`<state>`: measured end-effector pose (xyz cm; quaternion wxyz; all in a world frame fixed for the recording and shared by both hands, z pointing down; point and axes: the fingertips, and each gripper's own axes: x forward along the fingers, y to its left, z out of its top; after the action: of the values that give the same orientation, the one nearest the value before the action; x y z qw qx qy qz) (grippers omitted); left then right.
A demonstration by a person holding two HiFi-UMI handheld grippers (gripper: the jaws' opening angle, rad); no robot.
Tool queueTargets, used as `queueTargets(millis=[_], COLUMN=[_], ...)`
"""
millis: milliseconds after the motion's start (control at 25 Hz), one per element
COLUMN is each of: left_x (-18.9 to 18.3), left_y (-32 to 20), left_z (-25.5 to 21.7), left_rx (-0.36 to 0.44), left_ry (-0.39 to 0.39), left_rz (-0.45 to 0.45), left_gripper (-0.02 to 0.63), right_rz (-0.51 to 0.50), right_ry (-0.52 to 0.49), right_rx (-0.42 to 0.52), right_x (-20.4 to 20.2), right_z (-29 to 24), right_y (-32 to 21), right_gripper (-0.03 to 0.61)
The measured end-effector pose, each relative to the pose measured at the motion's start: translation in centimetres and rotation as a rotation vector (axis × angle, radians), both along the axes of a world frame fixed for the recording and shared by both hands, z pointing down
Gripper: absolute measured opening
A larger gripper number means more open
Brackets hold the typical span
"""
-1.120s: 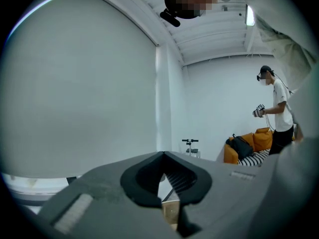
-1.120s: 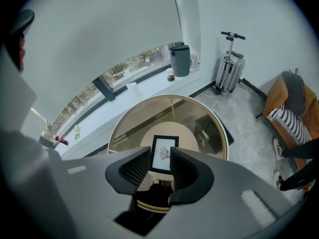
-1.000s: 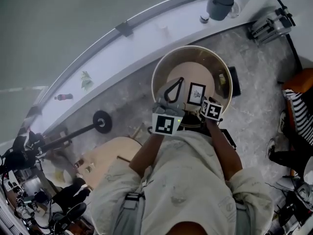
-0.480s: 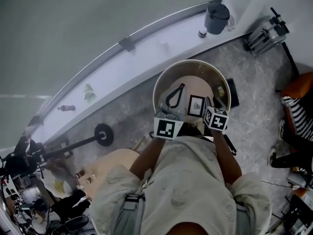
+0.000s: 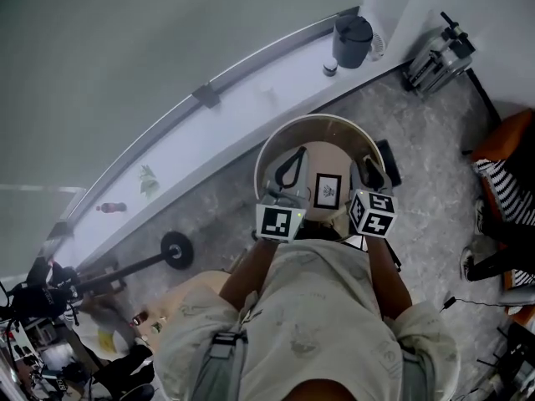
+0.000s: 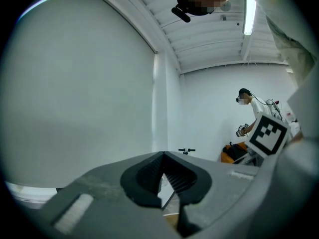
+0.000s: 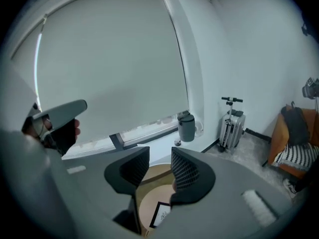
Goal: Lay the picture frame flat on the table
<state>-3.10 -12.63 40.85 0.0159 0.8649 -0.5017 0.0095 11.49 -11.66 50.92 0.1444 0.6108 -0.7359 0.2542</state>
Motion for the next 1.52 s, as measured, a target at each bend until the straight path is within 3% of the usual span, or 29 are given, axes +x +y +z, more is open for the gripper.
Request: queueTargets(millis=[160,400,960,1200,1520], left_x=[1.0,1.4,2.6,2.7,2.6], left_y=[-0.1,-0.1,0.2,0.1,0.2], left_z=[-0.8,-3.0,-6.1,-6.4,-7.2], left_rx=[0.022,0.036,0.100,0.107,0.131], left_ry=[0.002,0.013,-0.016,-0.017,-0.026], left_rz=[0.025,0.037,0.058,0.052,0.047], left_gripper=[0.003,0.003,0.003,0.003,0.003], right_rz=[0.015,0.008,0.028,-0.026,-0.031], right_ry=[0.035,0.000,0.153,0.307,0.283], right_rx=[0.095,0.198,0.537,0.611,0.601], right_x=[1.1,1.5,2.8,1.5,1.3], right_z=[-3.2,-8.2,-17.6,-18.3,-18.0], right_y=[-0.4,-0.7,0.3,0.6,0.5], right_gripper=[0.138,0.141,0.143,0.143,0.129])
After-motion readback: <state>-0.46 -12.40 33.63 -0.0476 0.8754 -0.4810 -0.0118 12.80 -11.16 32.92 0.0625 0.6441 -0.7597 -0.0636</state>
